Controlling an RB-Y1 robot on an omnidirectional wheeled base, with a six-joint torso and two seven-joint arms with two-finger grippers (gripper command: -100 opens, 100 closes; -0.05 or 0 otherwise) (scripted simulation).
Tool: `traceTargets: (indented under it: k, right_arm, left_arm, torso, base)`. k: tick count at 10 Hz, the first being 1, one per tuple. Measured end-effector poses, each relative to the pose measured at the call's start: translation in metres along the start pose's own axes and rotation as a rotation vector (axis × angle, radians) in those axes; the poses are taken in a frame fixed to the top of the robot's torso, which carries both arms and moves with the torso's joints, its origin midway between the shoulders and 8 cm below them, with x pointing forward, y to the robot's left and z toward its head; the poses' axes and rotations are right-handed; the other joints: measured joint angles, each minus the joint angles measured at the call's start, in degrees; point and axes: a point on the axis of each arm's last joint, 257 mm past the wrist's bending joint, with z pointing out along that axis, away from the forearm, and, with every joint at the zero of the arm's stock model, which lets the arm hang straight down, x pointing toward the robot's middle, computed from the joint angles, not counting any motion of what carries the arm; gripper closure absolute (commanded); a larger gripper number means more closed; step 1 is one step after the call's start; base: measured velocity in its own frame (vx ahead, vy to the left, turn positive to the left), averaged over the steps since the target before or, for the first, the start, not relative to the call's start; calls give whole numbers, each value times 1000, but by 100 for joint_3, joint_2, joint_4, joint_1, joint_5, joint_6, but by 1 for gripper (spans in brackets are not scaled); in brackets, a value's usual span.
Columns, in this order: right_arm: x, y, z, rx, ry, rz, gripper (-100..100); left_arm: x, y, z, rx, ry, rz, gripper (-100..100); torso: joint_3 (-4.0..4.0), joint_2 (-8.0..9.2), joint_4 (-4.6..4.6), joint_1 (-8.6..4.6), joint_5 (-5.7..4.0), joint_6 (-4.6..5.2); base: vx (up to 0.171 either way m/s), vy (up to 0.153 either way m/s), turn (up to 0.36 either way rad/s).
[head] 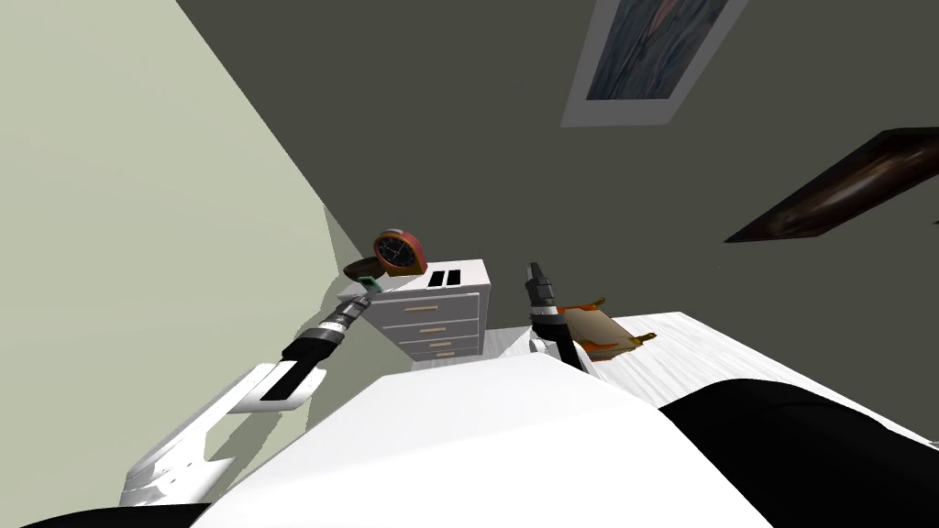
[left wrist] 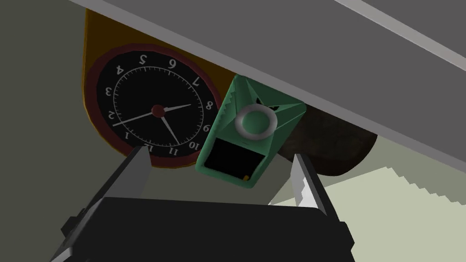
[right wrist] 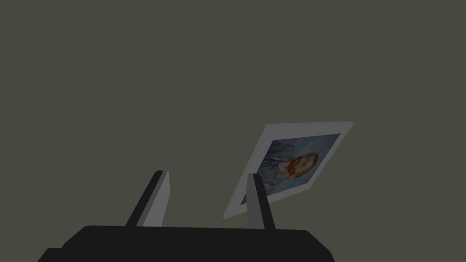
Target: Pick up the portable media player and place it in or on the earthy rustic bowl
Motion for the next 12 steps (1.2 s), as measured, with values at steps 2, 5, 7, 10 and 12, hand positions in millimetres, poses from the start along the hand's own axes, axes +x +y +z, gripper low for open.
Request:
traceTargets:
  k: [2,5,7,10,12]
  right_arm:
    - [0,0,0,0,0,0,0]
    - [0,0,0,0,0,0,0]
    - [0,0,0,0,0,0,0]
    - [0,0,0,0,0,0,0]
    - [0,0,0,0,0,0,0]
  left_arm:
    - [-5,12,2,-21,13,61,-100]
    - [-17,23,5,-43,28,147,-100]
    - [-17,24,5,-45,29,150,-100]
    - [-27,47,10,-89,16,150,-100]
    - [-33,55,14,-108,10,150,100]
  torso:
    - [1,1,0,0,0,0]
    - [1,1,0,-1,0,0]
    - [4,7,2,0,1,-1]
    - [13,22,5,-2,0,-1]
    - [10,17,4,-2,0,-3]
  base:
    - [15,-6,-44]
    - [15,-6,-28]
    - [-10,-6,-82]
    - [-42,-14,-182]
    - [-9,-3,-10]
